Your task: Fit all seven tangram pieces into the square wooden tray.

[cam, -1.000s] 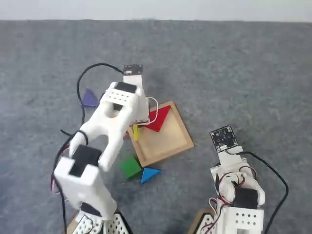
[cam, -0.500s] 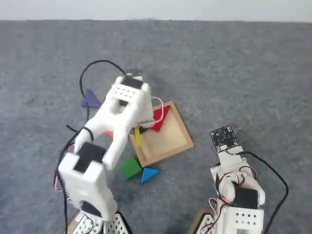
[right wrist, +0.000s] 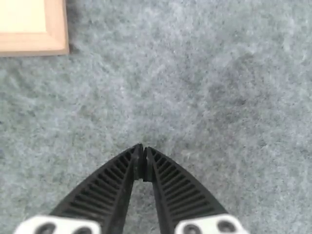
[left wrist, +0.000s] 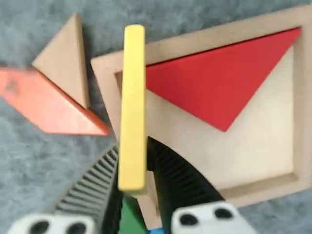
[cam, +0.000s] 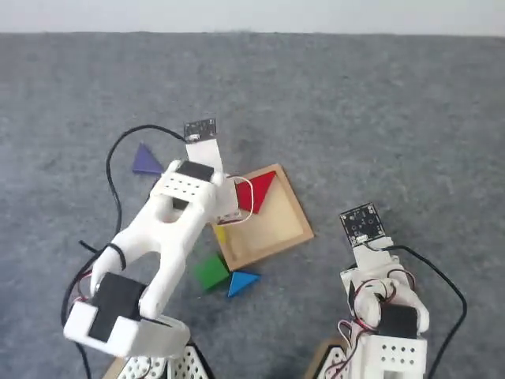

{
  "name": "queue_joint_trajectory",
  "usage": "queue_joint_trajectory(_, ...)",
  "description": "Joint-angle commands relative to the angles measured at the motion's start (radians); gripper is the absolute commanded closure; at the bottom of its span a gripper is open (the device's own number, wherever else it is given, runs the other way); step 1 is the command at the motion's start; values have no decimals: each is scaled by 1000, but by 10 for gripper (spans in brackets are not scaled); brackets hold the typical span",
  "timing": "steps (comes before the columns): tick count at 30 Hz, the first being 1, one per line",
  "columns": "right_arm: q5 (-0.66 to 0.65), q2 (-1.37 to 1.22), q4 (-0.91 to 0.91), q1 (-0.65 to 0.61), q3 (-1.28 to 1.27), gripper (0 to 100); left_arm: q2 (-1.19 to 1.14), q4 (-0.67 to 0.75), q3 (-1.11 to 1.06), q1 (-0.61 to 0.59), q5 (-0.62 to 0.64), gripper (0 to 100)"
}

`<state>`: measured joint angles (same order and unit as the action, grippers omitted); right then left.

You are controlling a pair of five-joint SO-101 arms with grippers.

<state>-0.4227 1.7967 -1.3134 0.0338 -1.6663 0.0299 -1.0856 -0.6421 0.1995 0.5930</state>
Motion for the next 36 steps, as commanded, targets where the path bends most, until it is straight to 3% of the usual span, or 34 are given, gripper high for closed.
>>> queue_joint_trajectory(1, -8, 16, -2, -4, -17, 991, 61, 25, 1, 2, 14, 991)
queue_joint_trajectory(6, -8, 16, -2, -4, -17, 991, 54, 31, -5, 5, 14, 991)
queue_joint_trajectory(12, -8, 16, -2, -2, -17, 991, 63, 170, -101, 92, 15, 991)
queue_joint_trajectory(25, -8, 16, -2, -4, -17, 991, 66, 144, -73, 101, 3, 991)
queue_joint_trajectory(31, -8, 16, -2, -4, -17, 991, 213, 57, -30, 275, -227, 991)
queue_joint_trajectory(36, -8, 16, -2, -4, -17, 991, 212, 123, -28, 330, -255, 990)
